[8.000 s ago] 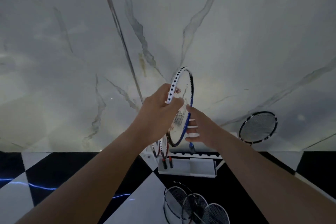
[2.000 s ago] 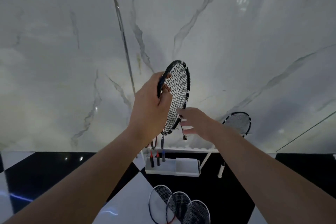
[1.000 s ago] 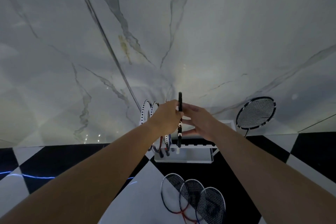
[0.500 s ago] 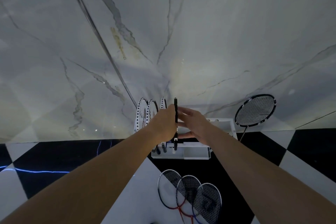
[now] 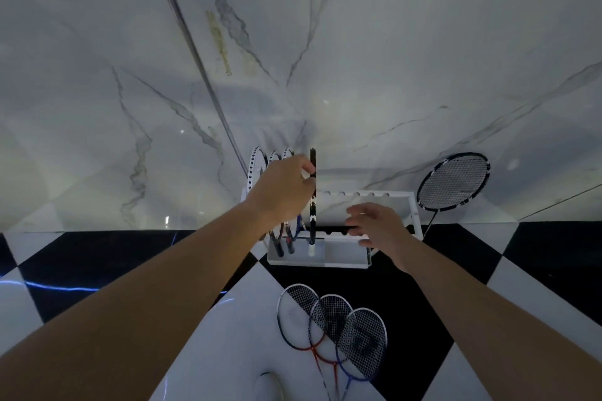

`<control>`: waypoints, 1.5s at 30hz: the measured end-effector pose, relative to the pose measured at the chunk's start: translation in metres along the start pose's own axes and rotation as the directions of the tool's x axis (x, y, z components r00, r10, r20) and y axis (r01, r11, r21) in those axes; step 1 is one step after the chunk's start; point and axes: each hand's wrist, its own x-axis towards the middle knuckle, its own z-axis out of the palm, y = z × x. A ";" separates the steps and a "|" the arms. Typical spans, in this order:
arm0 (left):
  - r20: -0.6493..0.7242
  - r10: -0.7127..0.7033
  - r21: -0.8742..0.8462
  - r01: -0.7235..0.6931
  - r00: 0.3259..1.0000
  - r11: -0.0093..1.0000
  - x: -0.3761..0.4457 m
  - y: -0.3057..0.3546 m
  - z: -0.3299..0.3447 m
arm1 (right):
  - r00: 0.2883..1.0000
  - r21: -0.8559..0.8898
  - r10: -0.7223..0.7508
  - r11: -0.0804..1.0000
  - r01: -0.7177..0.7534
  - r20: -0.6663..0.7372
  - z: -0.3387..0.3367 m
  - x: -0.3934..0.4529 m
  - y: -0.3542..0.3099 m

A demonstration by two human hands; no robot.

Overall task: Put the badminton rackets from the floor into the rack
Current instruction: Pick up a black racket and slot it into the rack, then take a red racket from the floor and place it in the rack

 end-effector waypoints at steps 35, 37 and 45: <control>0.218 -0.676 -0.542 0.664 0.703 0.515 -0.080 -0.452 0.429 | 0.987 -0.503 0.133 0.861 -0.071 0.089 0.131 0.196 0.646; 0.236 -0.676 -0.559 0.667 0.698 0.493 -0.072 -0.473 0.445 | 0.993 -0.542 0.109 0.838 -0.063 0.053 0.142 0.212 0.666; 0.251 -0.686 -0.535 0.688 0.683 0.490 -0.044 -0.510 0.484 | 0.999 -0.689 0.000 0.724 -0.024 -0.035 0.170 0.230 0.706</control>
